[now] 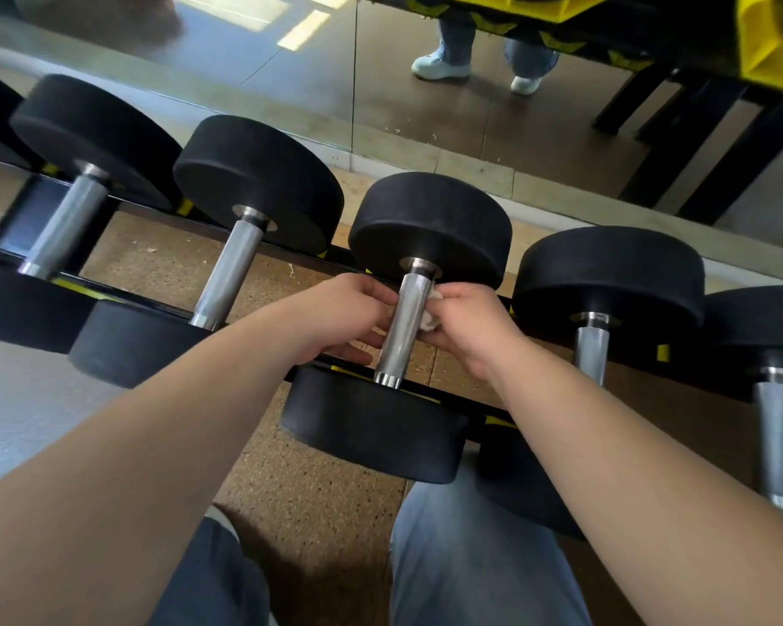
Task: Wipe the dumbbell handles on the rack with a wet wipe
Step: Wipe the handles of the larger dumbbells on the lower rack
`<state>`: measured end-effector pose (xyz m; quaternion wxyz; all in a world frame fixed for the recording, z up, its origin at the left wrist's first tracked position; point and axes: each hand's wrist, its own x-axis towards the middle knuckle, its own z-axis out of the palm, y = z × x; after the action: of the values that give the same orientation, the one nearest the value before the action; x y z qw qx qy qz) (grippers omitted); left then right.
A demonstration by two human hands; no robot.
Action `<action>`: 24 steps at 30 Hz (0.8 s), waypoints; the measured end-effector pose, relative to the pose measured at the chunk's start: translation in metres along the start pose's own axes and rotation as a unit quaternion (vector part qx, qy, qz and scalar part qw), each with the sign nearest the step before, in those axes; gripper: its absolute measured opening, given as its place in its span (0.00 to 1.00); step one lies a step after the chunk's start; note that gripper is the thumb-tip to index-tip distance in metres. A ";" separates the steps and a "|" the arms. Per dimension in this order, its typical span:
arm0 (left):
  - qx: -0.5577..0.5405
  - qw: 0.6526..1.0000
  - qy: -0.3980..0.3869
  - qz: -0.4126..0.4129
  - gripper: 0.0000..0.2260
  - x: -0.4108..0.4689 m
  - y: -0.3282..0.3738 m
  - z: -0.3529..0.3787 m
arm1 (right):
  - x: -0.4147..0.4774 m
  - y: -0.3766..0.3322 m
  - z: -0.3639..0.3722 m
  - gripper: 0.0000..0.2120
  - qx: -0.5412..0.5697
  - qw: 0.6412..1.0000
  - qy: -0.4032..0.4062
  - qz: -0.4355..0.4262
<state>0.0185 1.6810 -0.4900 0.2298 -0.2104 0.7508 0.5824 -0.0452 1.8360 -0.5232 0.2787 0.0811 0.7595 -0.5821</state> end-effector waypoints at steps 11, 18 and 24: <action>0.024 1.000 0.001 -0.004 0.15 -0.001 -0.004 0.000 | 0.003 -0.007 -0.018 0.19 0.150 0.983 -0.048 0.098; 0.020 1.000 0.003 0.005 0.15 -0.001 -0.005 0.002 | -0.035 0.004 -0.004 0.12 -0.058 0.986 -0.136 0.074; 0.020 1.000 0.004 -0.002 0.15 -0.001 -0.004 0.003 | 0.001 -0.003 -0.009 0.09 -0.031 0.995 0.100 0.000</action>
<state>0.0222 1.6833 -0.4929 0.2326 -0.2097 0.7625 0.5661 -0.0499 1.8429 -0.5197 0.2036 0.1303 0.8011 -0.5475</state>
